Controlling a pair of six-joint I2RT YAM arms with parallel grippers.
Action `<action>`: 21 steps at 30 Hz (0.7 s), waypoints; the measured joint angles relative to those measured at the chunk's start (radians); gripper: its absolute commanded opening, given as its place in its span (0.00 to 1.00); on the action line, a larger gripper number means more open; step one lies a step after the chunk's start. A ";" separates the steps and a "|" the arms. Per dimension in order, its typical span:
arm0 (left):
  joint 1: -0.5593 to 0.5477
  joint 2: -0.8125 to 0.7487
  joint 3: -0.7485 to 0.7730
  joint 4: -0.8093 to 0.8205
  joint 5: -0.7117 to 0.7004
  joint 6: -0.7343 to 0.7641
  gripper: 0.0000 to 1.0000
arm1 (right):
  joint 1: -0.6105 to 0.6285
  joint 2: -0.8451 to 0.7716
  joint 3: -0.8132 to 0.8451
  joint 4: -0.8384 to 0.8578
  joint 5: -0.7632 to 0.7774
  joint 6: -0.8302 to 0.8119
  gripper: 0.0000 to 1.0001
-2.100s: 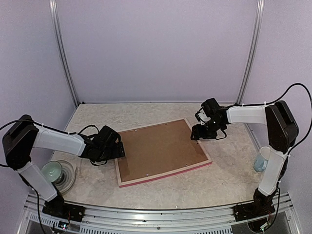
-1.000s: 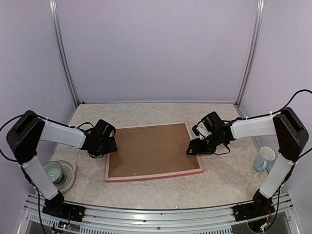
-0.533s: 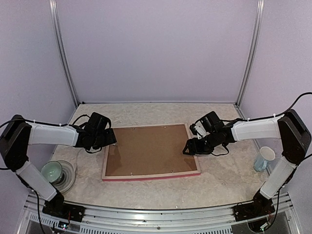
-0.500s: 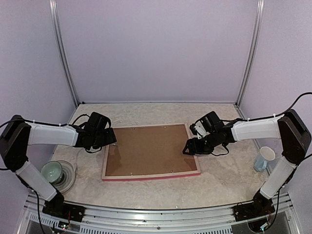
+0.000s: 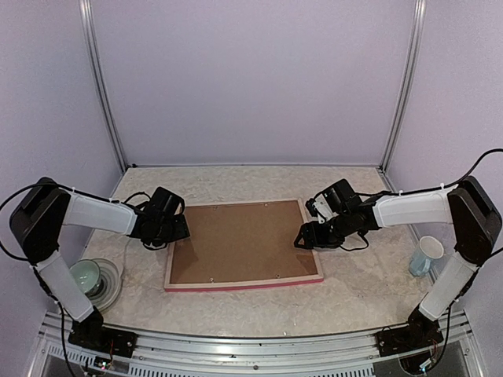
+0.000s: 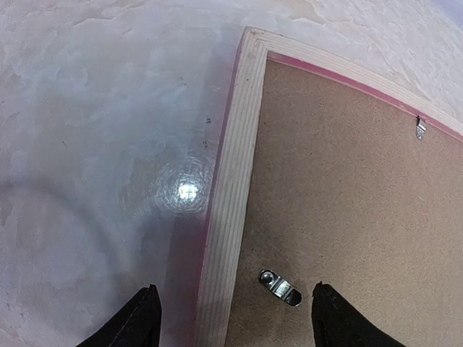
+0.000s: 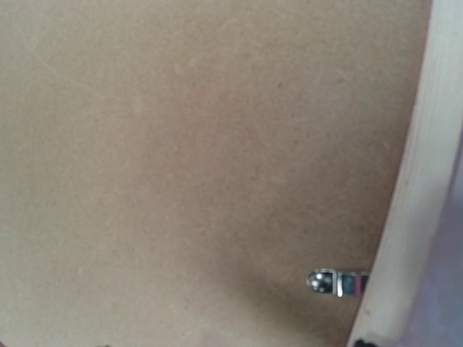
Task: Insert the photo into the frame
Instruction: Press the fastener onto the backboard.
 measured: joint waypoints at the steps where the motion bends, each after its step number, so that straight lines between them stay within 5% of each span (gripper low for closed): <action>1: 0.000 0.000 0.000 0.000 0.000 0.000 0.71 | 0.000 0.000 0.000 0.000 0.000 0.000 0.71; 21: 0.000 0.049 0.006 0.015 -0.004 0.000 0.69 | 0.000 0.020 0.008 -0.001 0.008 -0.005 0.71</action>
